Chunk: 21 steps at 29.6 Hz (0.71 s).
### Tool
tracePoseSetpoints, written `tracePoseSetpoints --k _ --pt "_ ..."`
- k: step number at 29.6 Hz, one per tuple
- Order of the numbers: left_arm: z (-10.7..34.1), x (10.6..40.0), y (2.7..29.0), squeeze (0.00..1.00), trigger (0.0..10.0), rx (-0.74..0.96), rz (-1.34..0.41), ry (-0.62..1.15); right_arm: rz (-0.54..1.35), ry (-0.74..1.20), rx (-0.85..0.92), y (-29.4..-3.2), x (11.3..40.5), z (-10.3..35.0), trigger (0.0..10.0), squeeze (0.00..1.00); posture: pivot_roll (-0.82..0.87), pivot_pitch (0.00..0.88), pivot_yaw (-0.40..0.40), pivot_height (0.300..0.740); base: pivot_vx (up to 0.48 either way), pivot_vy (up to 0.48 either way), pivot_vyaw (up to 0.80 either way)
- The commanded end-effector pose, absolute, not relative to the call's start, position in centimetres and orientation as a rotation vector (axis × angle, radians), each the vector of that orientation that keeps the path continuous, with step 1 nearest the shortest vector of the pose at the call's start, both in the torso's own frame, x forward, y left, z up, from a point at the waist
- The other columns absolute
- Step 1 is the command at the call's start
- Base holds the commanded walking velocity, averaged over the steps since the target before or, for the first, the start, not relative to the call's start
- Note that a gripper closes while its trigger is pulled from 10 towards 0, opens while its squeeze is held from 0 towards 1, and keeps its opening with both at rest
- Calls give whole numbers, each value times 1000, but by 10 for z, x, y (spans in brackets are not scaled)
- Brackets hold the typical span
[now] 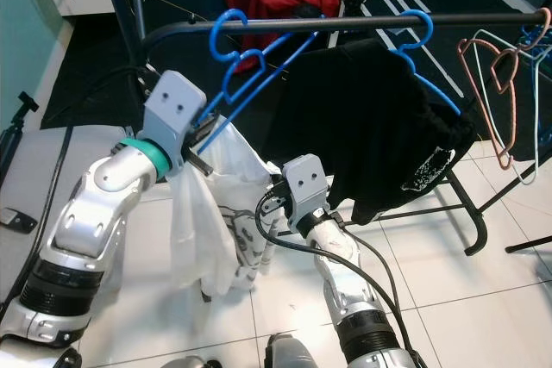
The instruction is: Hang hanger
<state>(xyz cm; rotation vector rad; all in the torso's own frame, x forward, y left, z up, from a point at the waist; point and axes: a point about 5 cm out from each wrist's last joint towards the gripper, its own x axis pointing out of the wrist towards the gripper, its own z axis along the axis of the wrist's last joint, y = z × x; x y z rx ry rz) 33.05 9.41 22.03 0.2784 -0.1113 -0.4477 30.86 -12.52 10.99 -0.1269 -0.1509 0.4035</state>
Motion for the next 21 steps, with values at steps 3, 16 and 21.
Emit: tracePoseSetpoints --k 3,16,21 --pt "229 322 89 0 10000 163 -478 -135 344 -151 -84 -135 308 111 0 0 -83 69 67 740 0 0 0" --pt "206 323 73 0 10000 305 -551 15 344 -123 -33 -136 319 115 0 0 -77 63 73 740 0 0 0" --pt "210 330 70 0 10000 297 -518 11 351 -123 -31 -133 324 117 0 0 -78 62 73 740 0 0 0"
